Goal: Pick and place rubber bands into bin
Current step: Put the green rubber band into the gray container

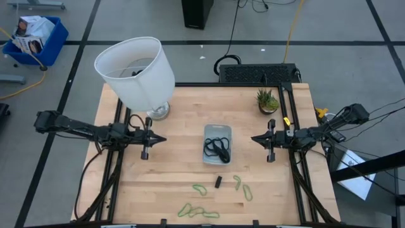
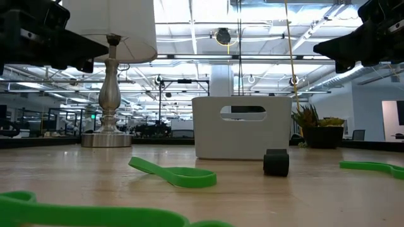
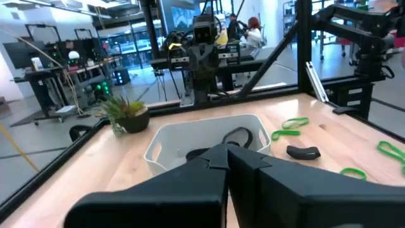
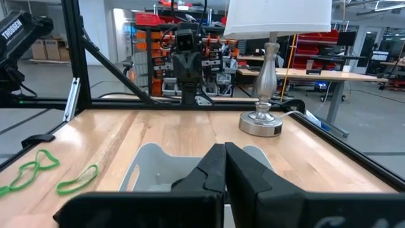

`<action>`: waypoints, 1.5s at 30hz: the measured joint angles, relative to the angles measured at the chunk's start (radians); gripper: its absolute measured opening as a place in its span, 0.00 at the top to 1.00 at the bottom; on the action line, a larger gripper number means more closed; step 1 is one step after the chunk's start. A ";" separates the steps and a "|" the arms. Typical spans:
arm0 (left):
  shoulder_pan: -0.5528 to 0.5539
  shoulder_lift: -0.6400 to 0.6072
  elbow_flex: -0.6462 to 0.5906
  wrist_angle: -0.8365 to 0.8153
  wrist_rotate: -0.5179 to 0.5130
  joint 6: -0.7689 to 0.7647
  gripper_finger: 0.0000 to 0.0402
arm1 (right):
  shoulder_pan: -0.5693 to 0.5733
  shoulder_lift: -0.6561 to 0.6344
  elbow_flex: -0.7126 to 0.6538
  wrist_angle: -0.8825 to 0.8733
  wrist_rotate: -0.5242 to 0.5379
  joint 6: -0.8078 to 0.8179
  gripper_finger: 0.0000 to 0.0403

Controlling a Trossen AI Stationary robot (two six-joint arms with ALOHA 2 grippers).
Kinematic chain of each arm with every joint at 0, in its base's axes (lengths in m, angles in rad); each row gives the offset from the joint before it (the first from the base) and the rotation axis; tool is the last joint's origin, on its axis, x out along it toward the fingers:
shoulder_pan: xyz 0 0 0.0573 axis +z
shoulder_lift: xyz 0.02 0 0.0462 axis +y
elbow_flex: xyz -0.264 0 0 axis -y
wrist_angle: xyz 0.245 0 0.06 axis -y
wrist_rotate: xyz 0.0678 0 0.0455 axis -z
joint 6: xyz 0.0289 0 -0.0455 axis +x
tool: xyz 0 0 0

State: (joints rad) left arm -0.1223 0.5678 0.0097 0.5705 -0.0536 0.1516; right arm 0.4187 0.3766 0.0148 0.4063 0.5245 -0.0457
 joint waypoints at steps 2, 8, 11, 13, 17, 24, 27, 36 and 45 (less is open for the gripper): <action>0.000 0.000 0.000 -0.002 0.000 0.005 0.99 | 0.000 0.007 0.000 -0.001 -0.001 0.000 1.00; 0.000 0.000 0.000 -0.006 0.000 0.004 0.97 | 0.000 0.053 0.000 0.076 -0.004 0.017 1.00; 0.000 0.000 0.000 -0.008 0.000 0.002 0.97 | 0.005 0.095 0.012 0.186 -0.027 -0.010 1.00; 0.000 0.000 0.000 -0.020 0.000 -0.004 0.98 | 0.018 0.142 0.041 0.184 -0.075 -0.019 1.00; 0.000 0.000 0.000 -0.028 0.000 -0.026 0.99 | 0.069 0.261 0.135 0.105 -0.084 0.004 1.00; 0.000 0.001 0.000 -0.030 0.000 -0.030 0.91 | 0.204 0.520 0.431 -0.208 0.051 0.096 1.00; 0.000 0.001 0.000 -0.029 0.000 -0.030 0.90 | 0.269 0.643 0.592 -0.333 0.146 0.098 1.00; 0.000 0.001 0.000 -0.029 0.000 -0.074 0.94 | 0.384 0.872 0.884 -0.701 0.158 0.414 1.00; 0.000 0.001 0.001 -0.029 0.001 -0.086 0.98 | 0.431 1.046 0.971 -0.906 0.105 0.743 1.00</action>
State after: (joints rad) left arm -0.1223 0.5690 0.0105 0.5415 -0.0528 0.0654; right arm 0.8500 1.4228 0.9859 -0.4998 0.6294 0.6971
